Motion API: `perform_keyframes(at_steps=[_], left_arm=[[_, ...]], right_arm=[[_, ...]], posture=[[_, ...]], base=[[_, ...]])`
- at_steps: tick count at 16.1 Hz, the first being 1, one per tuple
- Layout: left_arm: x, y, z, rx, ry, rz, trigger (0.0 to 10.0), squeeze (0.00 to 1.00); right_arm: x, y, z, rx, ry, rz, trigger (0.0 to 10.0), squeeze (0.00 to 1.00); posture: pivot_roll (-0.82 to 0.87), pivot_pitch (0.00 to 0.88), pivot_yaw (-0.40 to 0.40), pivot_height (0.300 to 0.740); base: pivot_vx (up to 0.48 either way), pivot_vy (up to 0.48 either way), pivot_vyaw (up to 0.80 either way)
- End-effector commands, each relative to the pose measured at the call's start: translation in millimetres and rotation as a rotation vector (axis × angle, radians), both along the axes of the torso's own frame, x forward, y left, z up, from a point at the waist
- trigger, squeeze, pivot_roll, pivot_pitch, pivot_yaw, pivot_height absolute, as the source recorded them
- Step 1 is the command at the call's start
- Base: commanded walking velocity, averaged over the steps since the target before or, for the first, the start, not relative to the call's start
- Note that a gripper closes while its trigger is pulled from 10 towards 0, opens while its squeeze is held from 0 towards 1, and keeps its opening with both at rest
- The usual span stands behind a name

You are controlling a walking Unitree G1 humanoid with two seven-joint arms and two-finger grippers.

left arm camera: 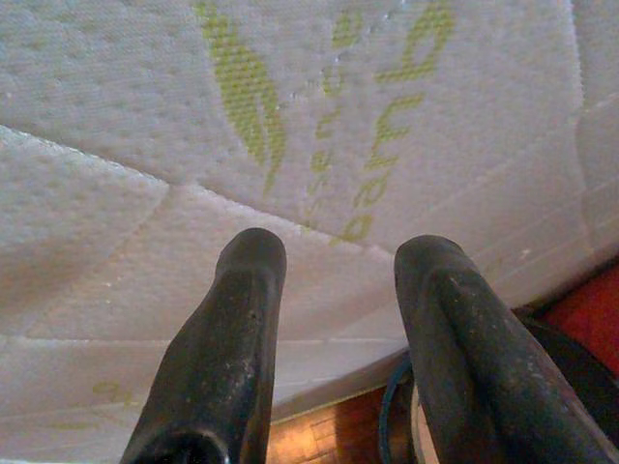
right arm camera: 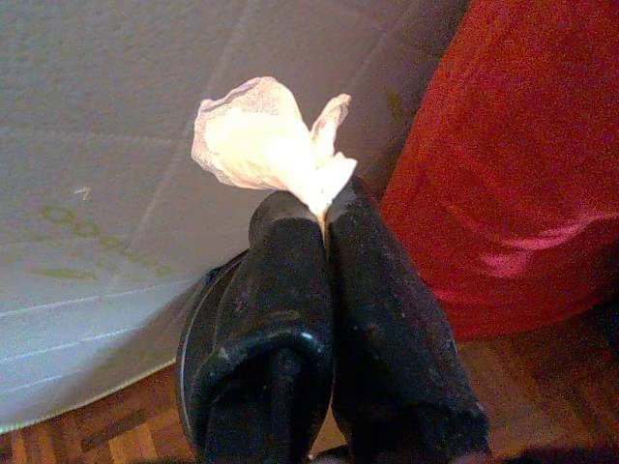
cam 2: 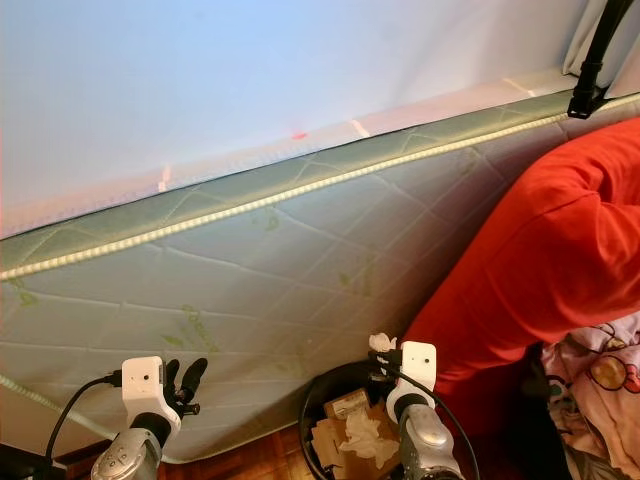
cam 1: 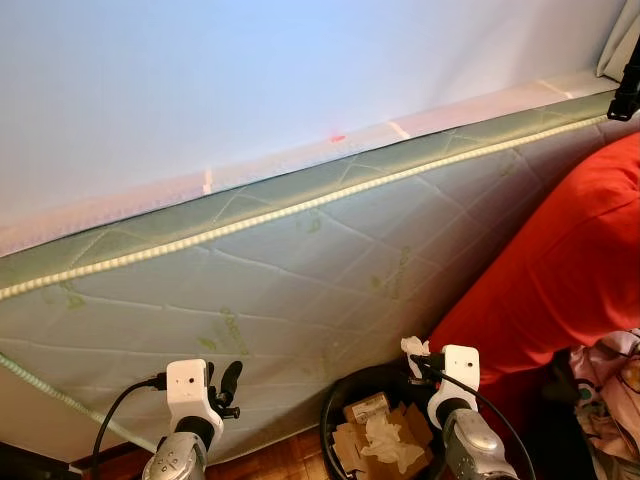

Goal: Clean up the room

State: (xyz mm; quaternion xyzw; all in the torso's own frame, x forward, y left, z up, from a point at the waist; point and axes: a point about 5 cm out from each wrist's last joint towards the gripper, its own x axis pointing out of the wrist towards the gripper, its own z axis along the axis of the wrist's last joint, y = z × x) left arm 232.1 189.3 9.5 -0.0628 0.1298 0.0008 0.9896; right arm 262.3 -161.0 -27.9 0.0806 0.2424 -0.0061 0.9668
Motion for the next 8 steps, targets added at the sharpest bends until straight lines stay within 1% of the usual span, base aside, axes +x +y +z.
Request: perform_keyframes(at_steps=[1, 2, 4, 8], left_arm=[[-4.1, 4.2, -5.1, -0.004, 0.027, 0.011, 10.0, 0.0], [-4.2, 4.3, -5.3, -0.004, 0.028, 0.011, 10.0, 0.0], [-4.5, 3.9, -6.0, -0.004, 0.029, 0.01, 10.0, 0.0], [-4.9, 3.9, -6.4, -0.004, 0.03, 0.011, 10.0, 0.0]], right_arm=[[1.4, 5.0, 0.9, -0.009, -0.002, 0.024, 10.0, 0.0], [2.2, 6.5, 0.6, -0.013, 0.011, 0.033, 10.0, 0.0], [3.7, 6.2, 3.0, -0.016, -0.014, 0.033, 10.0, 0.0], [2.8, 4.8, 1.7, -0.039, 0.001, 0.047, 10.0, 0.0]], posture=[[0.03, 0.115, 0.036, 0.71], [0.03, 0.115, 0.036, 0.71], [0.03, 0.115, 0.033, 0.68], [0.03, 0.115, 0.031, 0.675]], base=[[0.0, 0.0, 0.0], [0.0, 0.0, 0.0], [0.0, 0.0, 0.0], [0.0, 0.0, 0.0]])
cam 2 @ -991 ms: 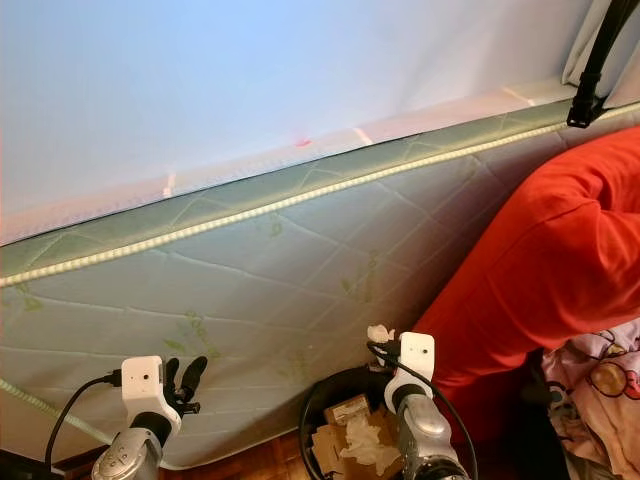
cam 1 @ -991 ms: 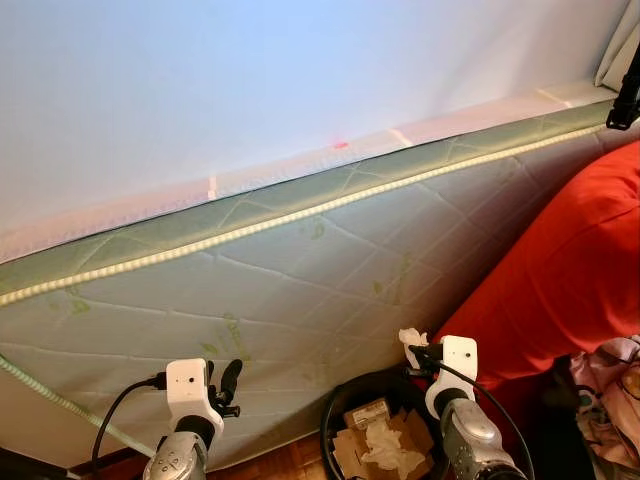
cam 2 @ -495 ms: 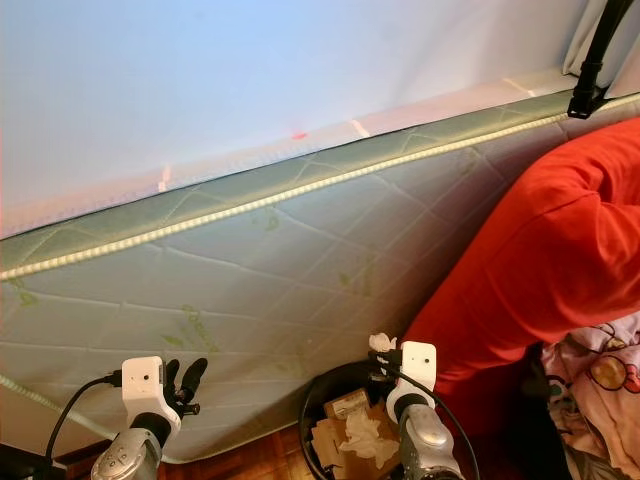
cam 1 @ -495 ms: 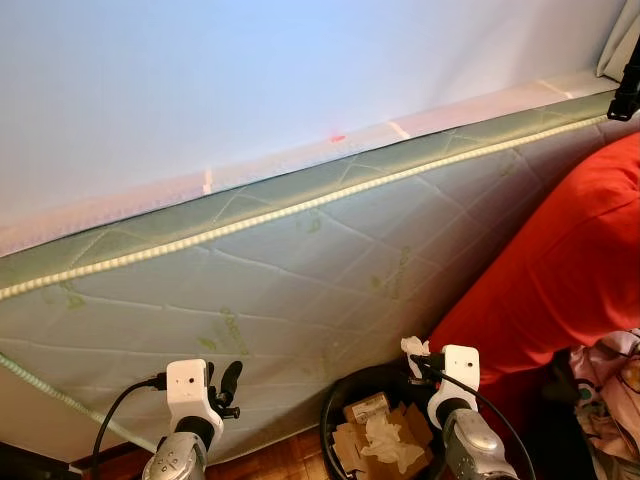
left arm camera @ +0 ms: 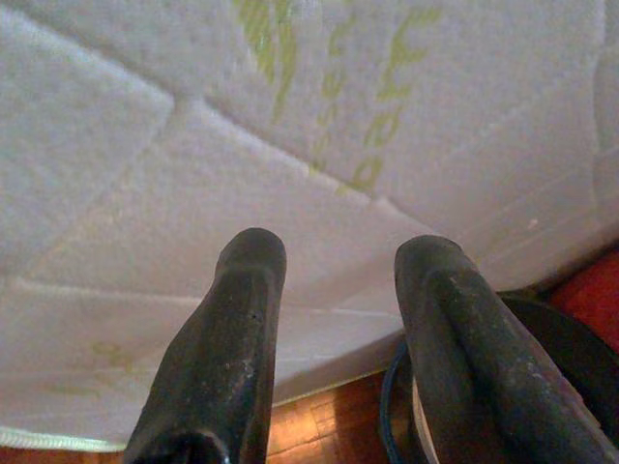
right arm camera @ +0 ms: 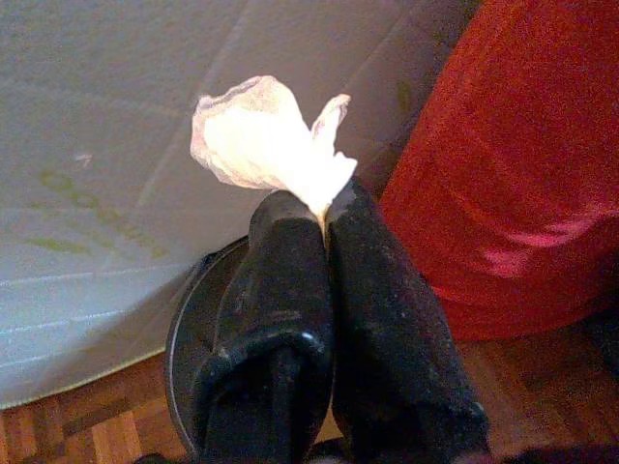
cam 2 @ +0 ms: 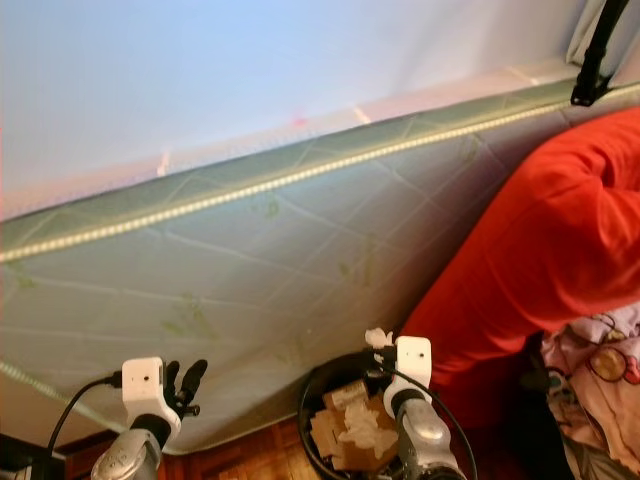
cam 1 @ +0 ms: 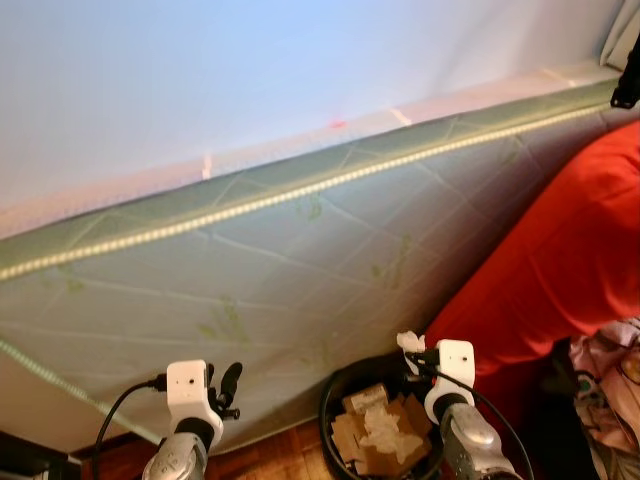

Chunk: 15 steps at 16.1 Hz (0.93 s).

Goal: Clean up the room

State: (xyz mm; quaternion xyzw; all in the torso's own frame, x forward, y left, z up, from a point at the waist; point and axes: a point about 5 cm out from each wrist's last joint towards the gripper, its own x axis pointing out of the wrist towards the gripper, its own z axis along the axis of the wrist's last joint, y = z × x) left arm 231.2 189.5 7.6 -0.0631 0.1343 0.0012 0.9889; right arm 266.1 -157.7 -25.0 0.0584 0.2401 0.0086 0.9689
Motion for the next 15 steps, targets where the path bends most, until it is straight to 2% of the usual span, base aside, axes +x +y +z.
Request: perform_keyframes(at_steps=[1, 7, 11, 15], left_arm=[[-4.0, 4.0, -4, -0.003, 0.02, 0.012, 10.0, 0.0], [-4.6, 4.3, -4, -0.003, 0.02, 0.013, 10.0, 0.0], [-4.7, 3.8, -4, -0.006, 0.02, 0.009, 10.0, 0.0], [-4.1, 3.5, -3, -0.004, 0.017, 0.007, 10.0, 0.0]], right_arm=[[-2.2, 0.1, -2, 0.002, 0.014, 0.003, 10.0, 0.0], [-5.2, -1.3, -6, 0.004, 0.04, 0.008, 10.0, 0.0], [-5.9, 6.2, -8, 0.019, 0.068, 0.044, 10.0, 0.0], [-6.6, 10.1, -8, 0.036, 0.064, 0.065, 10.0, 0.0]], posture=[[0.03, 0.116, 0.03, 0.675], [0.03, 0.118, 0.03, 0.675], [0.03, 0.12, 0.032, 0.675], [0.03, 0.124, 0.035, 0.655]], base=[[0.0, 0.0, 0.0], [0.0, 0.0, 0.0], [0.0, 0.0, 0.0], [0.0, 0.0, 0.0]])
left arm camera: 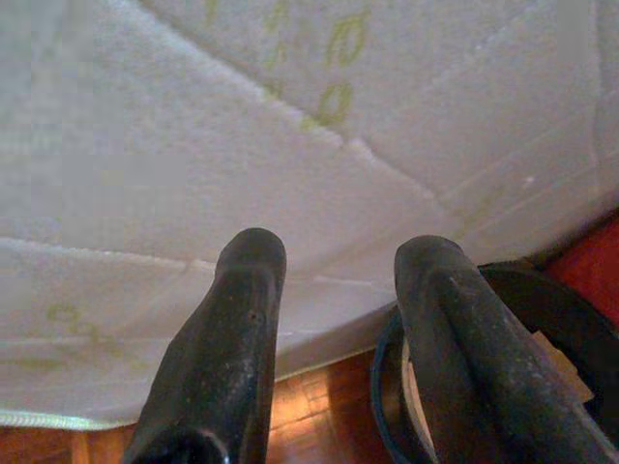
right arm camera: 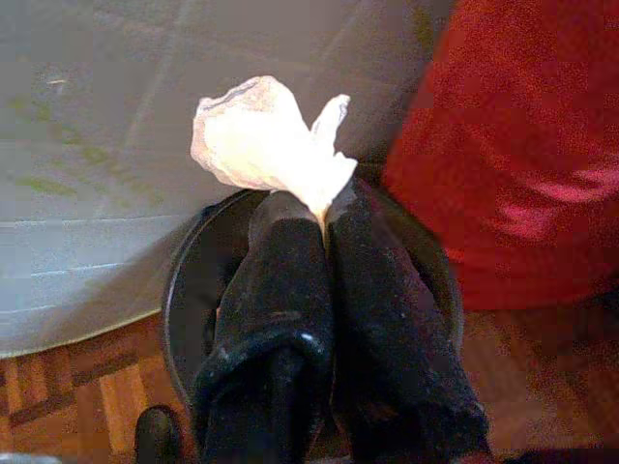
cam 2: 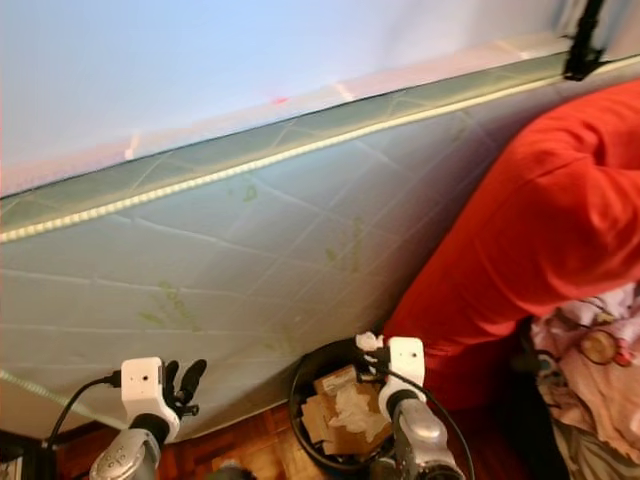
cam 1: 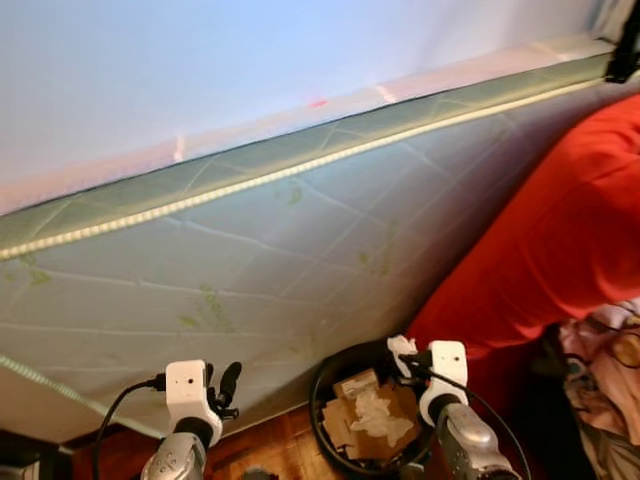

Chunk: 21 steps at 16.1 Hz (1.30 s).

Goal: Clean up the room

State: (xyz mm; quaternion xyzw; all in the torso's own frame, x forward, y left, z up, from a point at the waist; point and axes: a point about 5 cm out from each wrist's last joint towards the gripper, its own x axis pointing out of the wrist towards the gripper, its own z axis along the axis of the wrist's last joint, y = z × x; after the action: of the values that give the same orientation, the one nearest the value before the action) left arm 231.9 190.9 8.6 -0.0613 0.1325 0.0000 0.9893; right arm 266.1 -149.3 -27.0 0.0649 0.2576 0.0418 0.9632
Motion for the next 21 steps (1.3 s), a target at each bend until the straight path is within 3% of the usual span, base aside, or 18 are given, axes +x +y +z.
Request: perform_keyframes(at_steps=[1, 6, 14, 17, 19, 21], left_arm=[[-5.0, 1.8, -4, -0.008, 0.021, 0.009, 10.0, 0.0], [-9.1, 2.2, -3, -0.005, 0.022, 0.006, 10.0, 0.0], [-7.2, 3.0, 5, 0.004, 0.004, 0.0, 10.0, 0.0], [1.4, 6.0, 20, 0.015, -0.049, 0.005, 10.0, 0.0], [11.6, 9.8, 42, 0.028, -0.123, 0.022, 10.0, 0.0], [15.4, 10.5, 60, 0.037, -0.177, 0.038, 10.0, 0.0]], right_arm=[[-7.2, 2.3, -7, 0.001, 0.035, 0.006, 10.0, 0.0], [-13.7, 4.0, -12, 0.022, 0.068, 0.047, 10.0, 0.0], [-30.7, -23.3, -21, 0.009, 0.098, 0.05, 10.0, 0.0], [-4.9, -16.3, -5, 0.015, 0.062, 0.041, 10.0, 0.0], [25.1, 19.5, 18, 0.022, 0.008, 0.068, 10.0, 0.0], [37.5, 38.2, 30, 0.034, -0.027, 0.089, 10.0, 0.0]], posture=[[0.03, 0.125, 0.035, 0.655], [0.05, 0.137, 0.037, 0.655], [0.08, 0.162, 0.038, 0.655], [0.14, 0.195, 0.024, 0.655], [0.17, 0.223, 0.015, 0.655], [0.2, 0.262, 0.005, 0.655]], base=[[0.0, 0.0, 0.0], [0.0, 0.0, 0.0], [0.0, 0.0, 0.0], [0.0, 0.0, 0.0], [0.0, 0.0, 0.0], [0.0, 0.0, 0.0]])
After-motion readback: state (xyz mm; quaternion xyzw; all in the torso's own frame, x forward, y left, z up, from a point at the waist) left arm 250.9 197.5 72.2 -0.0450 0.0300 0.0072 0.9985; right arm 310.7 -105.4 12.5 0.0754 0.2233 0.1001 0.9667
